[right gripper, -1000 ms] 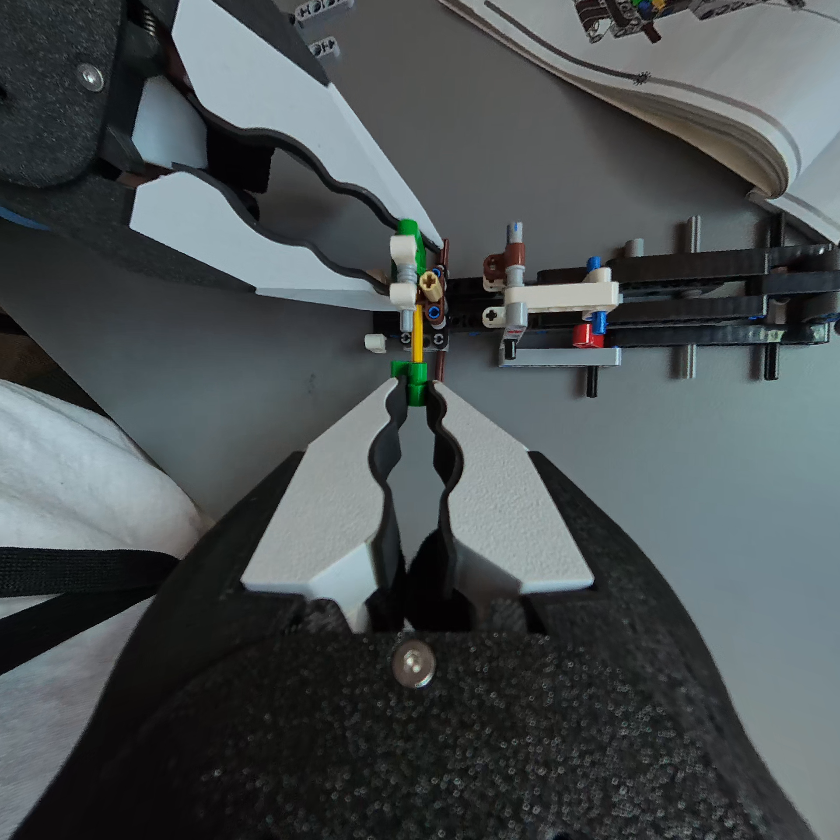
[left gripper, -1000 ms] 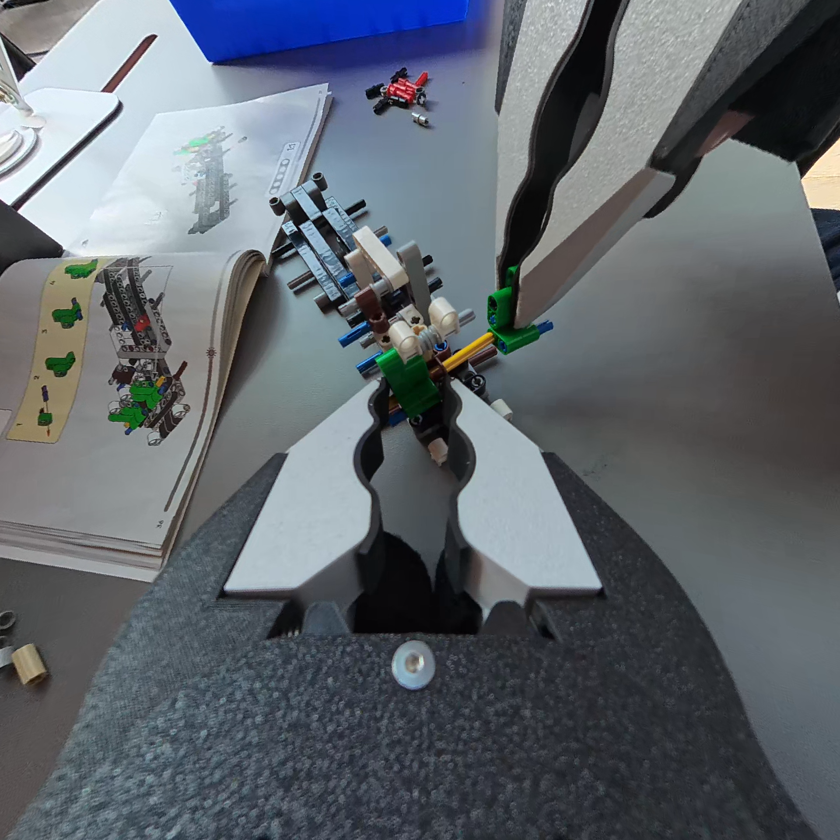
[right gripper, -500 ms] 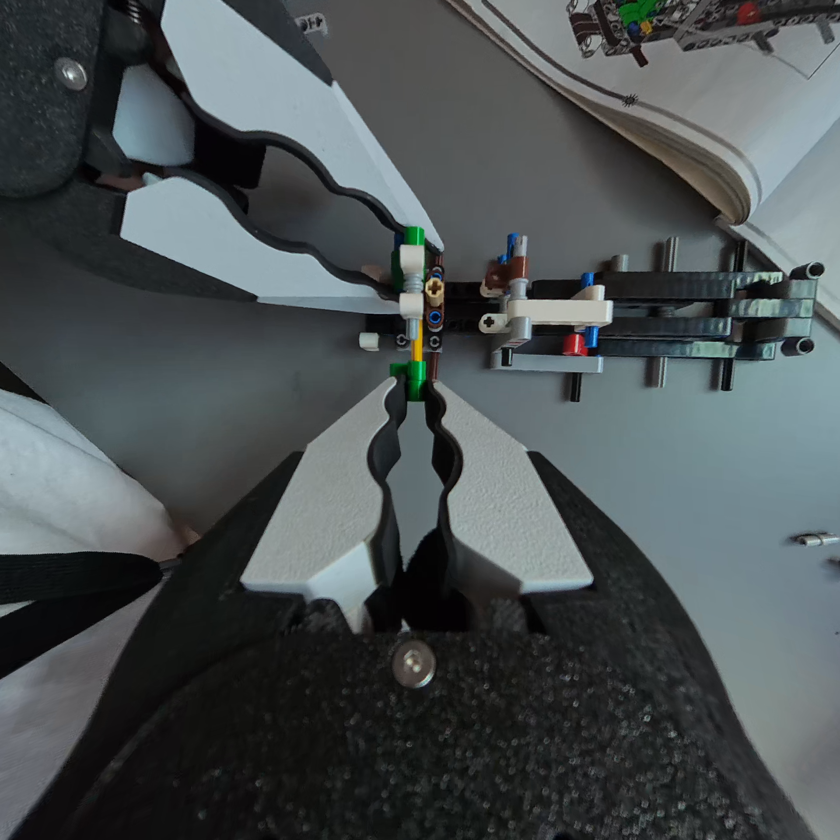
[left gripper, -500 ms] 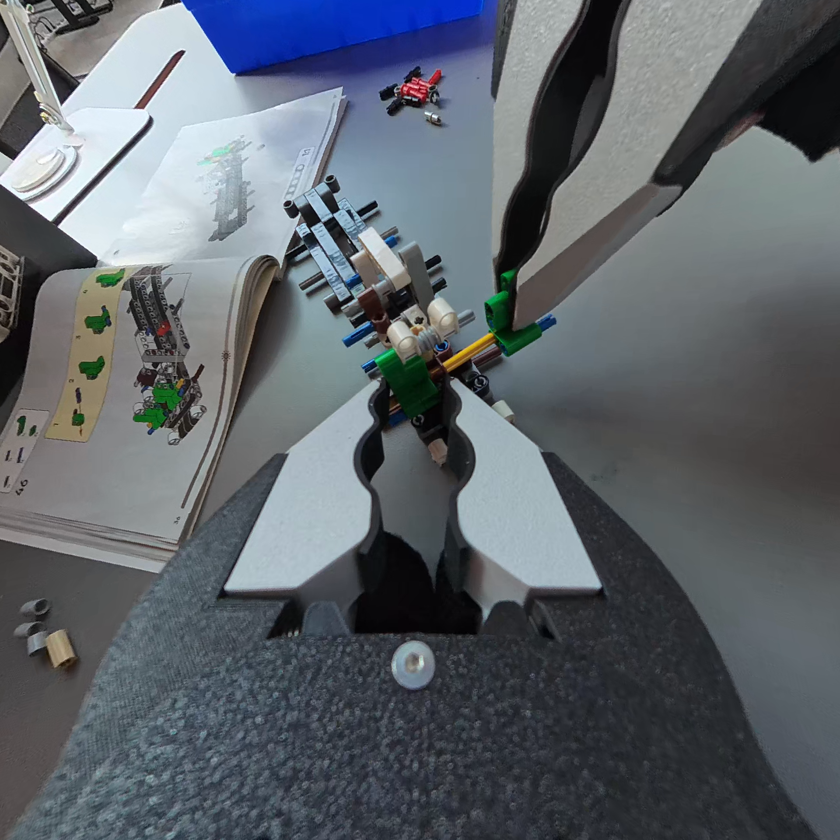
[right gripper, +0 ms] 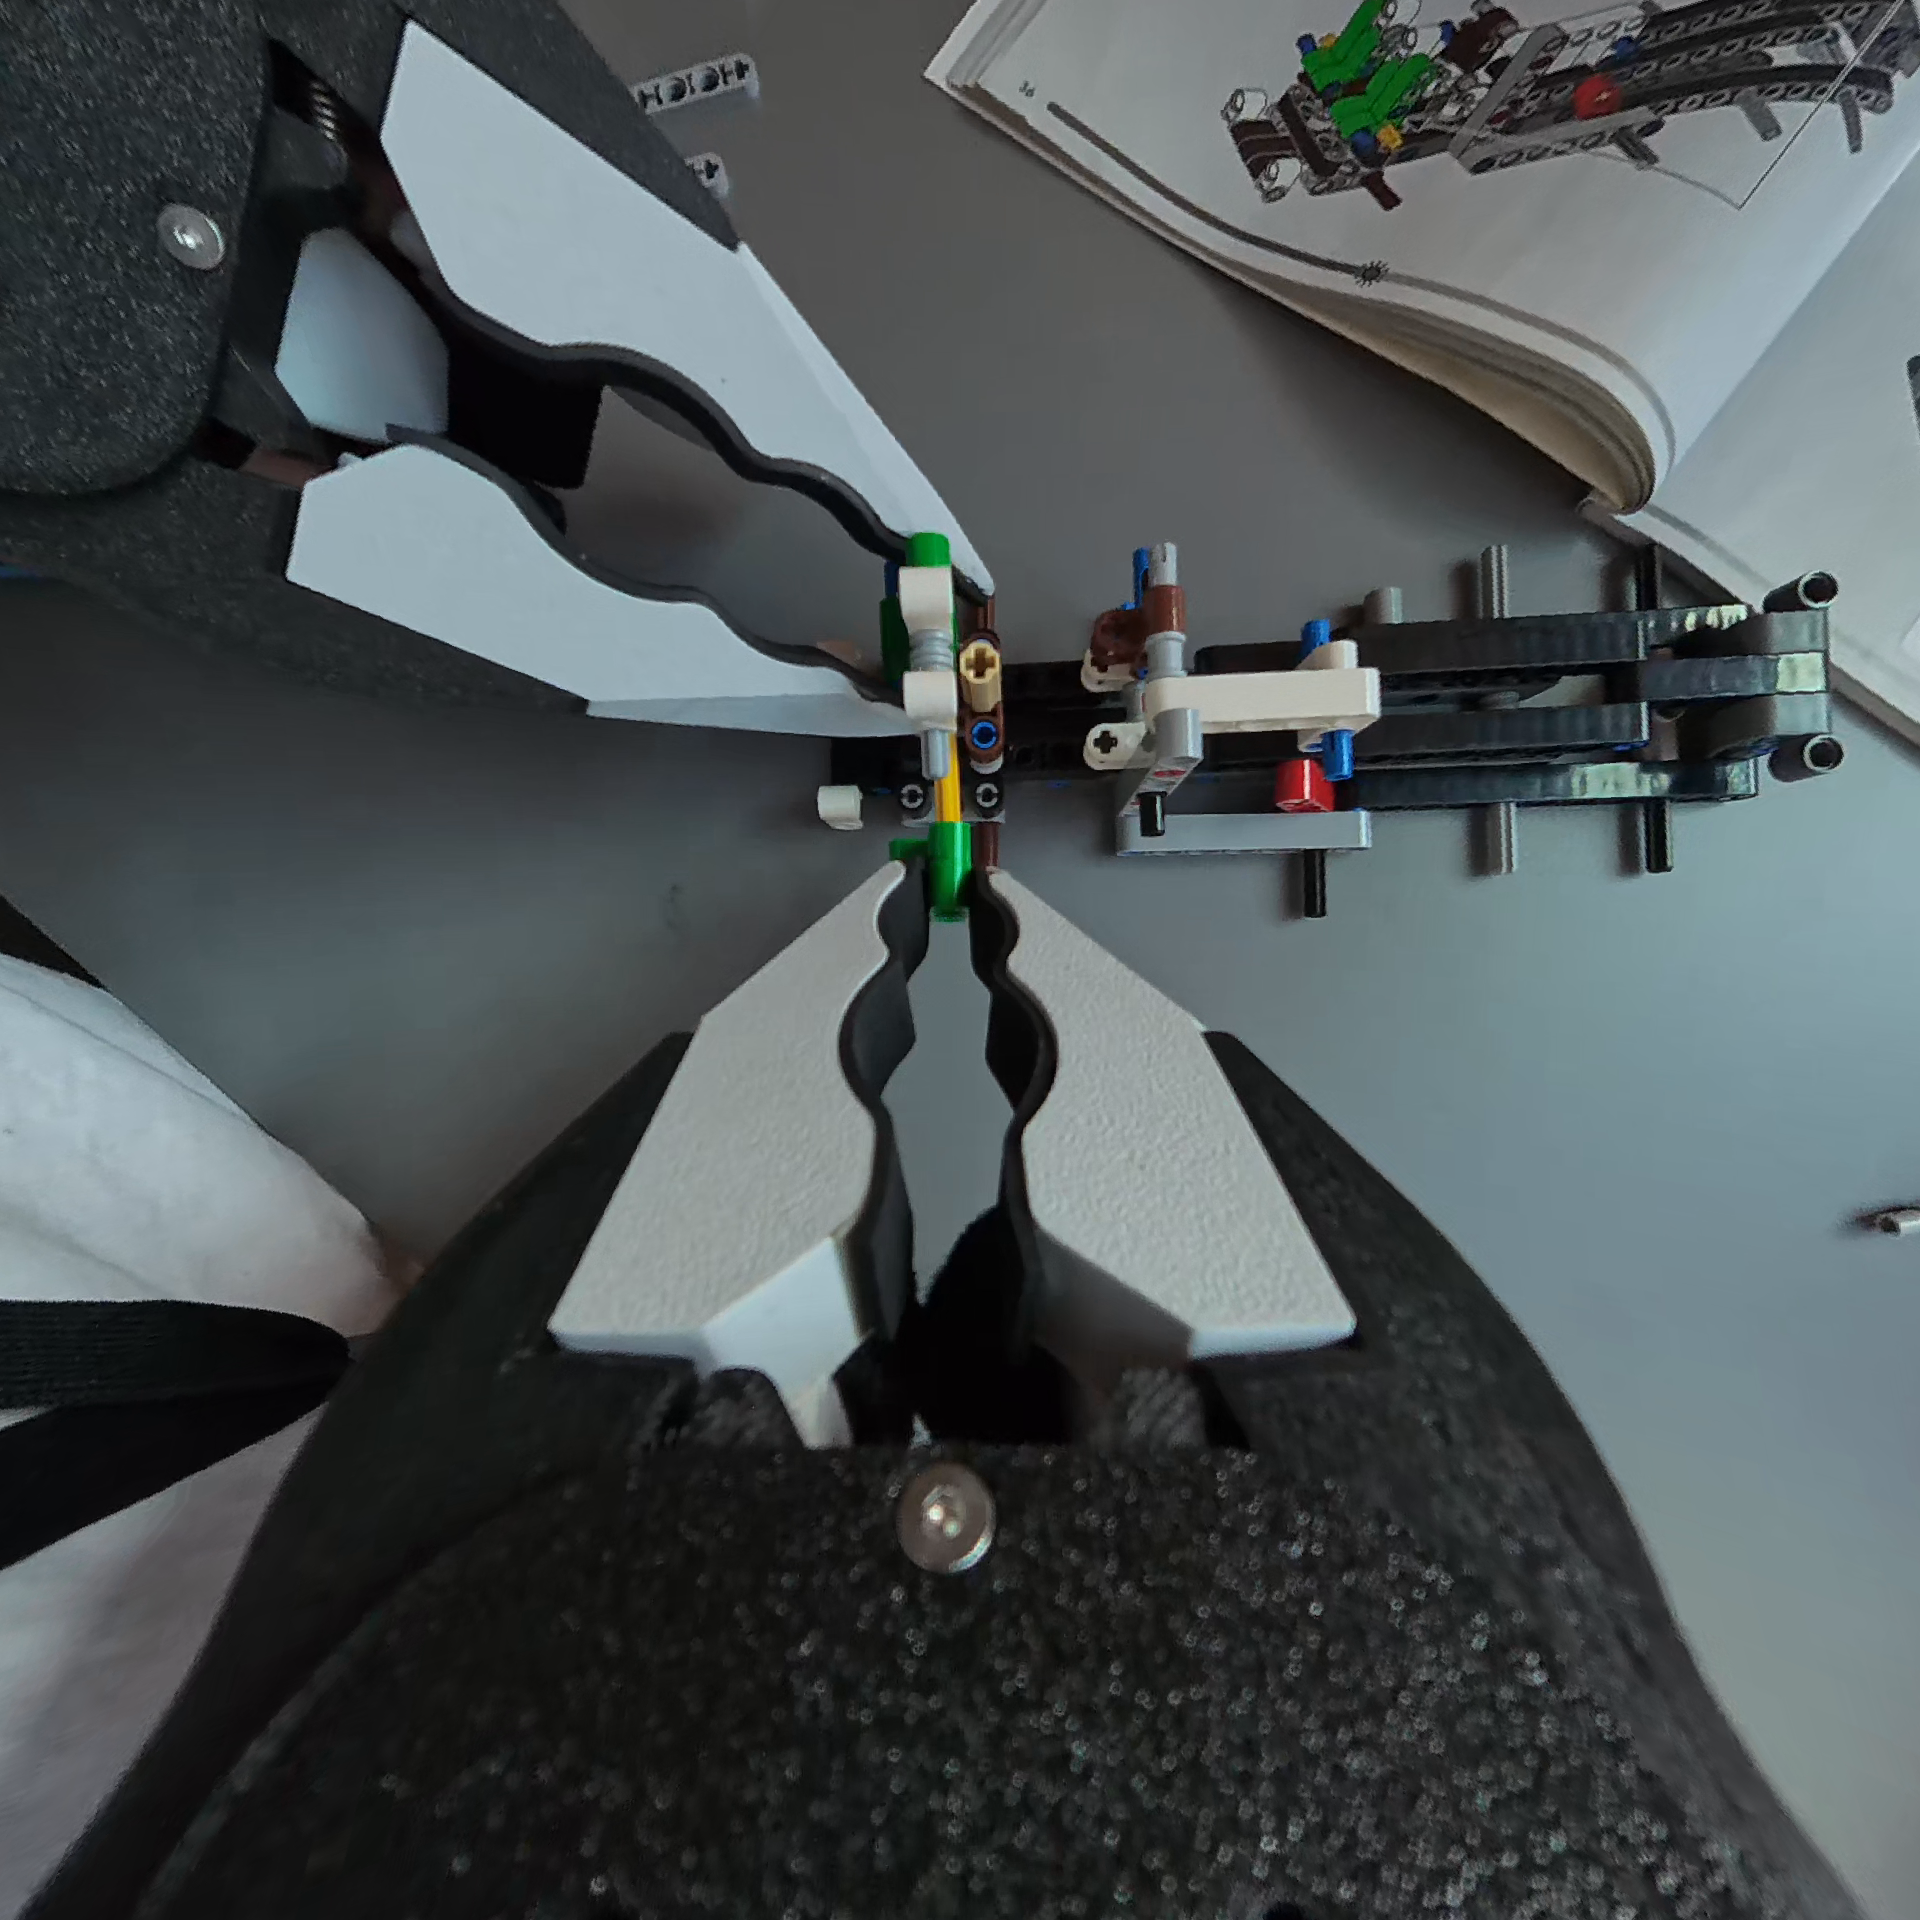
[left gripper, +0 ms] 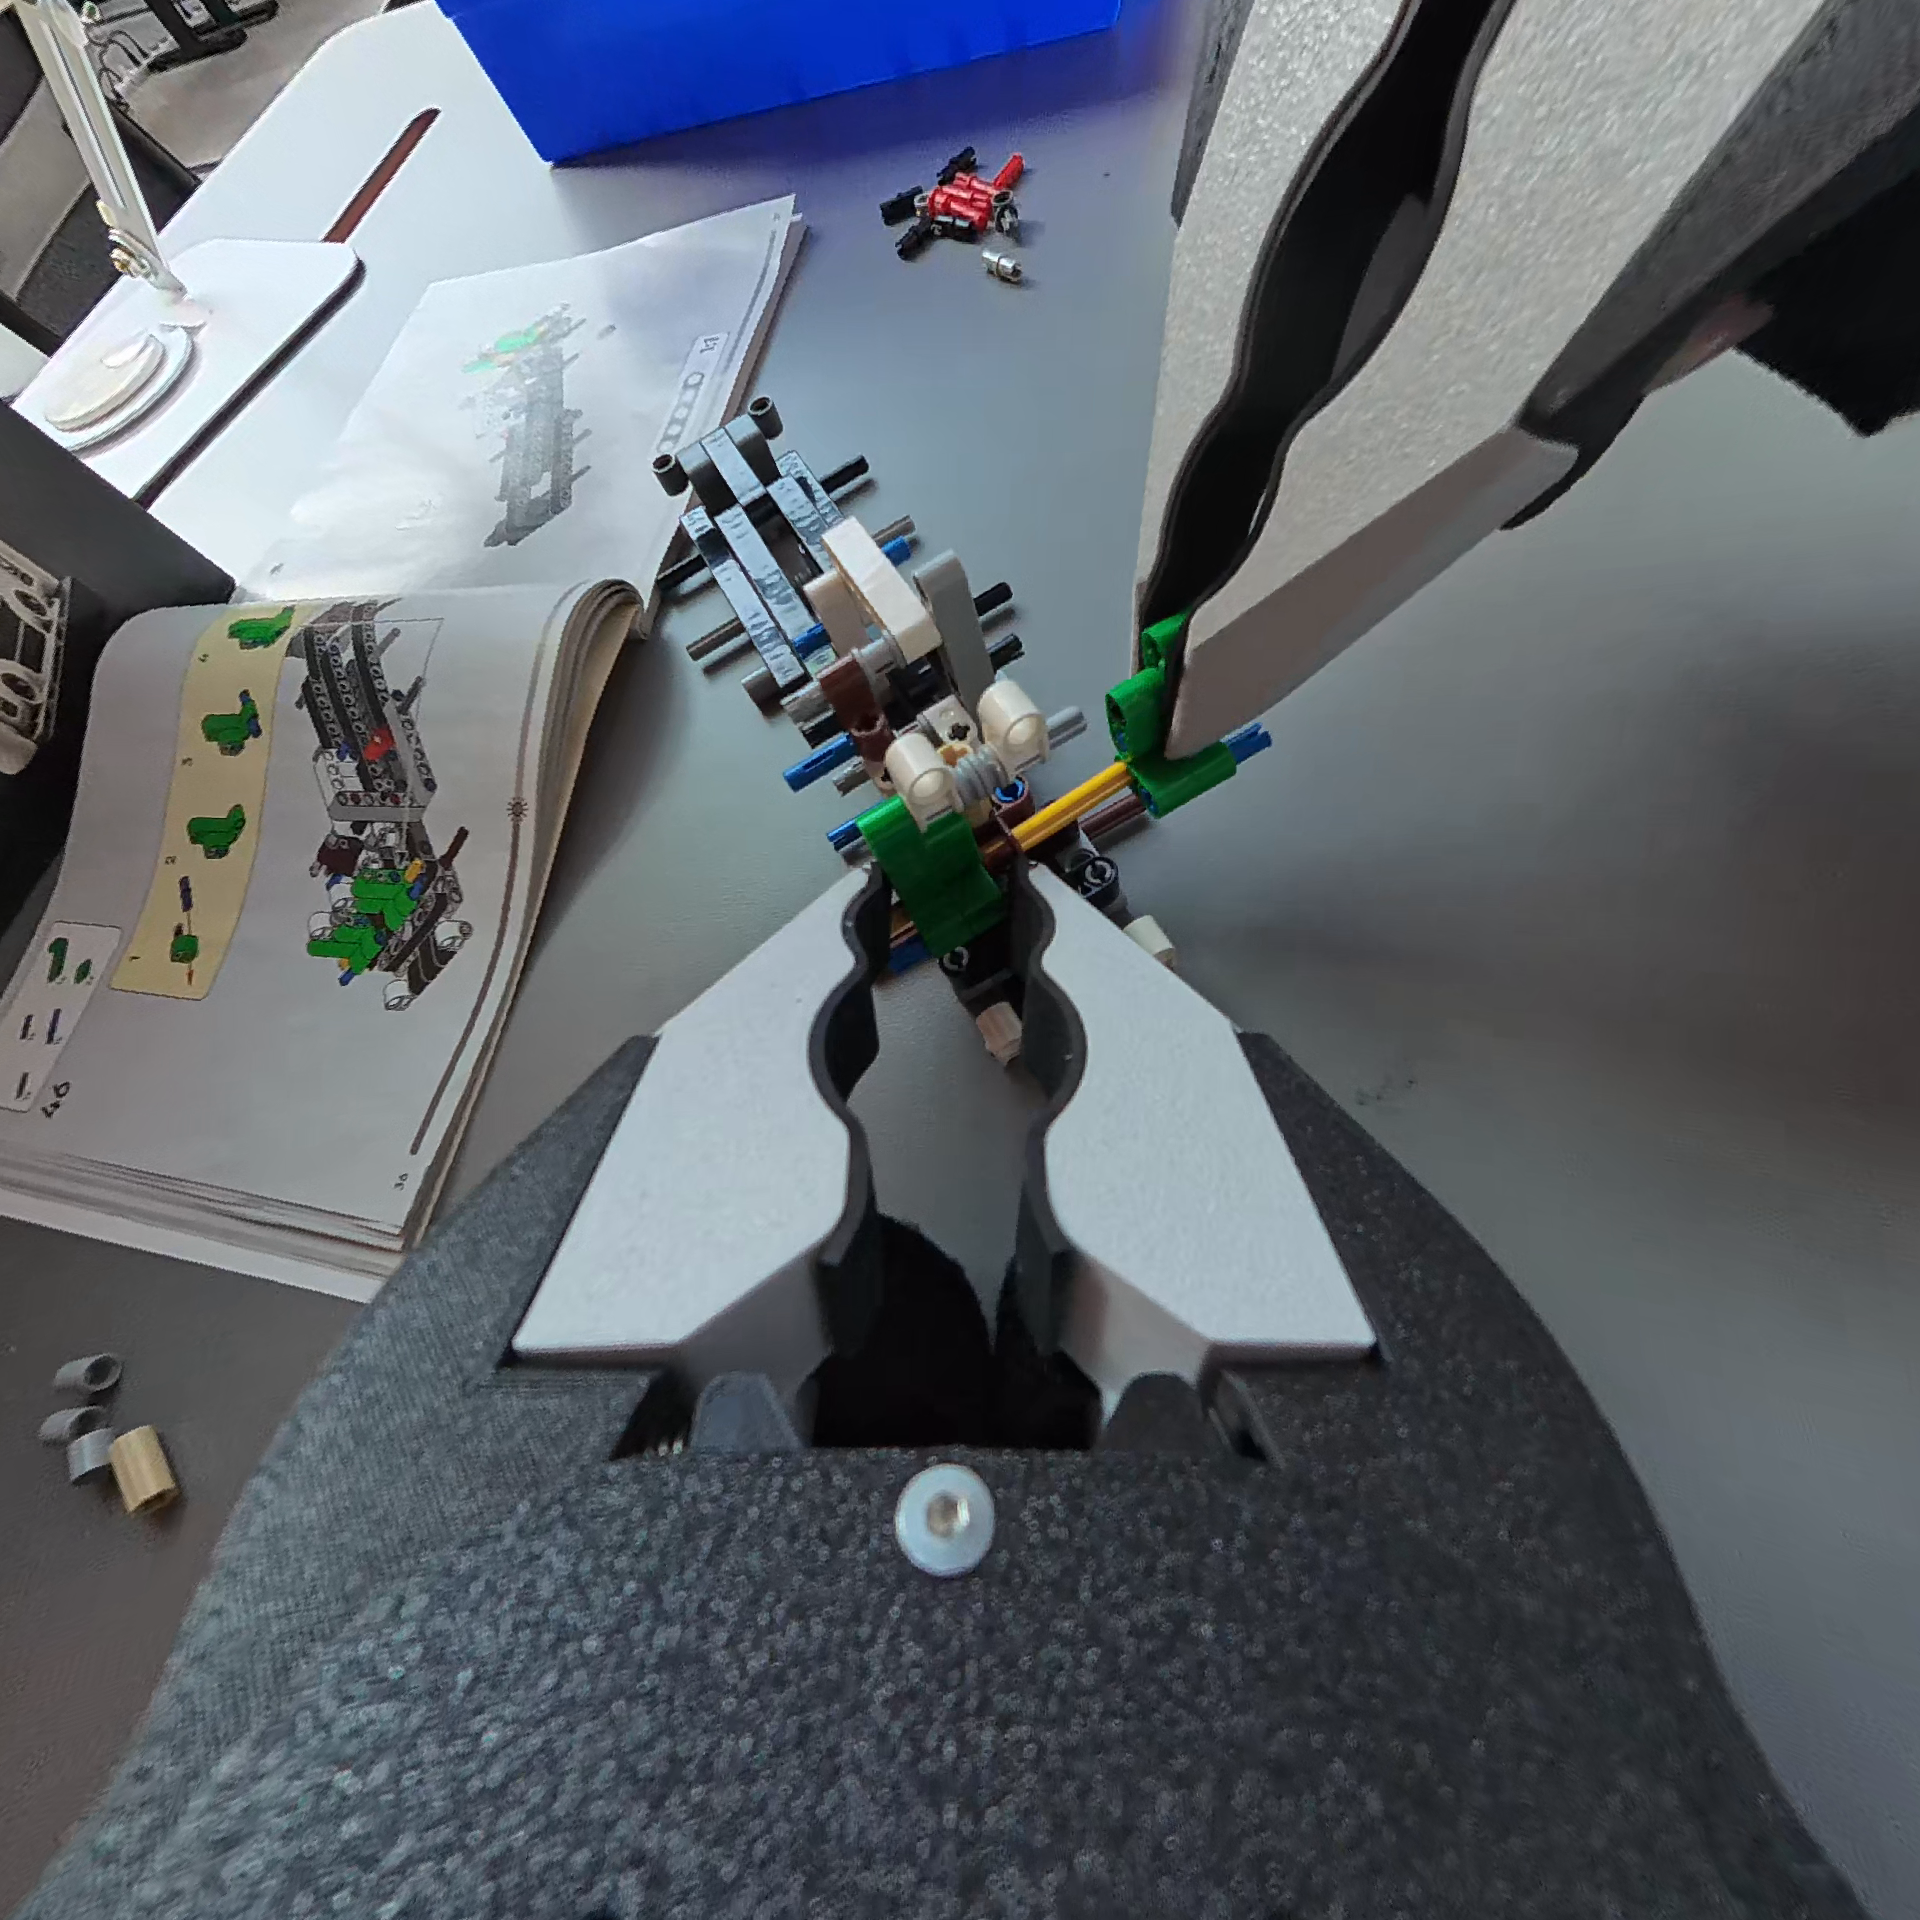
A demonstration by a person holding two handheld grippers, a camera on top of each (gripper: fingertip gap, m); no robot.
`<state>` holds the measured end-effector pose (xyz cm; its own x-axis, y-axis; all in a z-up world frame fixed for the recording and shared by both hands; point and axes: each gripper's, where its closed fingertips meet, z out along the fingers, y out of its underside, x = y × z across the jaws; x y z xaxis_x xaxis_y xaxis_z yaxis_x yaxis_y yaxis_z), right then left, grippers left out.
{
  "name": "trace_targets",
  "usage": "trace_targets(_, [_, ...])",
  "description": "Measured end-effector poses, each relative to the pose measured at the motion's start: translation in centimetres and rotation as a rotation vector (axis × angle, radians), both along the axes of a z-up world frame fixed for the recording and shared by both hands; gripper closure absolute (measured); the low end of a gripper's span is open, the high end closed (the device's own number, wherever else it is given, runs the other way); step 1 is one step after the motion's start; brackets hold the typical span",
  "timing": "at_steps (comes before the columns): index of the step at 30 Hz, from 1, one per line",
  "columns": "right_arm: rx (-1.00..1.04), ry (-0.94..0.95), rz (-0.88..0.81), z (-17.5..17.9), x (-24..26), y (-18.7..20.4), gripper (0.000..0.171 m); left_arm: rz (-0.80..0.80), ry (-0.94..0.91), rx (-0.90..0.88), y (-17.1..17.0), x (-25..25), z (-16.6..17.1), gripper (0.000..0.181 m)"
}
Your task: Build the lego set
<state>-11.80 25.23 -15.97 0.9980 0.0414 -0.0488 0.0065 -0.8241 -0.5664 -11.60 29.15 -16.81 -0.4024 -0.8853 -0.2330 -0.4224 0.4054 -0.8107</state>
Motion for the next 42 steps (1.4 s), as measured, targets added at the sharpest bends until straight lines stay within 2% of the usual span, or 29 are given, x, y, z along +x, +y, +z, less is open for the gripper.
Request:
trace_targets(1, [0.010,-0.013,0.009,-0.02,0.00,0.02,0.165,0.001,0.002,-0.003,0.00,0.01,0.00,0.160])
trace_targets(8, [0.118,-0.067,0.061,-0.10,0.08,0.02,0.164,0.004,0.009,-0.017,-0.02,0.03,-0.01,0.161])
trace_targets(15, [0.146,0.032,-0.031,-0.10,0.11,0.10,0.165,0.013,0.005,-0.010,0.01,0.04,-0.01,0.161])
trace_targets(18, [0.148,-0.090,0.017,-0.04,0.10,0.21,0.165,0.015,0.005,-0.010,0.02,0.04,0.00,0.161])
trace_targets(23, [0.141,-0.153,0.065,0.01,0.14,0.34,0.165,0.018,0.003,-0.007,0.03,0.05,0.01,0.161])
trace_targets(26, [0.138,-0.031,0.016,-0.01,0.14,0.37,0.164,0.019,0.002,-0.006,0.03,0.05,0.02,0.161])
trace_targets(30, [0.165,0.223,-0.079,-0.05,0.17,0.39,0.164,0.019,0.002,-0.006,0.03,0.05,0.02,0.161])
trace_targets(35, [0.240,0.089,-0.011,0.04,0.17,0.46,0.165,0.019,-0.002,0.001,0.01,0.06,0.02,0.161])
trace_targets(42, [0.278,0.112,-0.001,-0.20,-0.04,0.51,0.163,0.012,0.000,-0.002,-0.11,0.01,0.02,0.160])
